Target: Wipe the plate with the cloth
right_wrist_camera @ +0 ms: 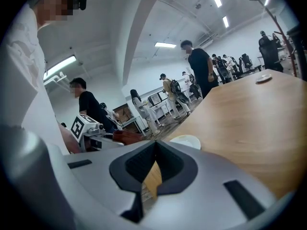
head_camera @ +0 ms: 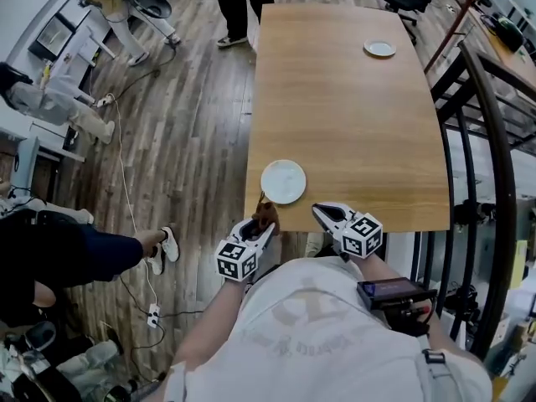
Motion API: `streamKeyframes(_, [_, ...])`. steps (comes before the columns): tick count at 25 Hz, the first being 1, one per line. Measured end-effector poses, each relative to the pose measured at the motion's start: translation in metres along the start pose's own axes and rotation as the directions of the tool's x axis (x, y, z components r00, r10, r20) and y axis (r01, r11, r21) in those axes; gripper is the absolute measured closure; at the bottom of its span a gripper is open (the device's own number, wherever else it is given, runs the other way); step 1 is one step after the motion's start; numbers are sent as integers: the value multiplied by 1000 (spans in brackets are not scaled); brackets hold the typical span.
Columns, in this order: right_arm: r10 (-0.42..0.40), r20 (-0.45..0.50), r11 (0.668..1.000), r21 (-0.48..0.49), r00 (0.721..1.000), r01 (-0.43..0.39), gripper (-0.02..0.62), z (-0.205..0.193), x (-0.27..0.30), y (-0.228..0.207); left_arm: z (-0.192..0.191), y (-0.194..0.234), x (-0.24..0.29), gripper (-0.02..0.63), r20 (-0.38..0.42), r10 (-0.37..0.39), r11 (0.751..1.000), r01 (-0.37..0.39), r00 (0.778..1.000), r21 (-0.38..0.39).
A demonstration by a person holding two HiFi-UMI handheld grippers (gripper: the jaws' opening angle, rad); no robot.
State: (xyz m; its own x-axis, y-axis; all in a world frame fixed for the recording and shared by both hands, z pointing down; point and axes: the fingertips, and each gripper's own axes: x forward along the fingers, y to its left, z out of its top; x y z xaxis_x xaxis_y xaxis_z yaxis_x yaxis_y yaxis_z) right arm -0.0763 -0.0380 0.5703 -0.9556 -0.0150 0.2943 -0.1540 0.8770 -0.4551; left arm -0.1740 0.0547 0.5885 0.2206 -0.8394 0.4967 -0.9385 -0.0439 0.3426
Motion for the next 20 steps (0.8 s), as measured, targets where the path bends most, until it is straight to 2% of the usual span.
streamKeyframes(7, [89, -42, 996, 13, 995, -88, 581, 11, 9, -52, 16, 11, 46, 437, -26, 98, 994, -99, 995, -36])
streamKeyframes(11, [131, -38, 991, 26, 991, -131, 581, 18, 17, -67, 24, 19, 57, 437, -52, 148, 988, -150, 988, -26])
streamKeyframes(20, [125, -23, 989, 83, 992, -123, 581, 24, 17, -73, 37, 40, 76, 437, -120, 163, 987, -160, 979, 30])
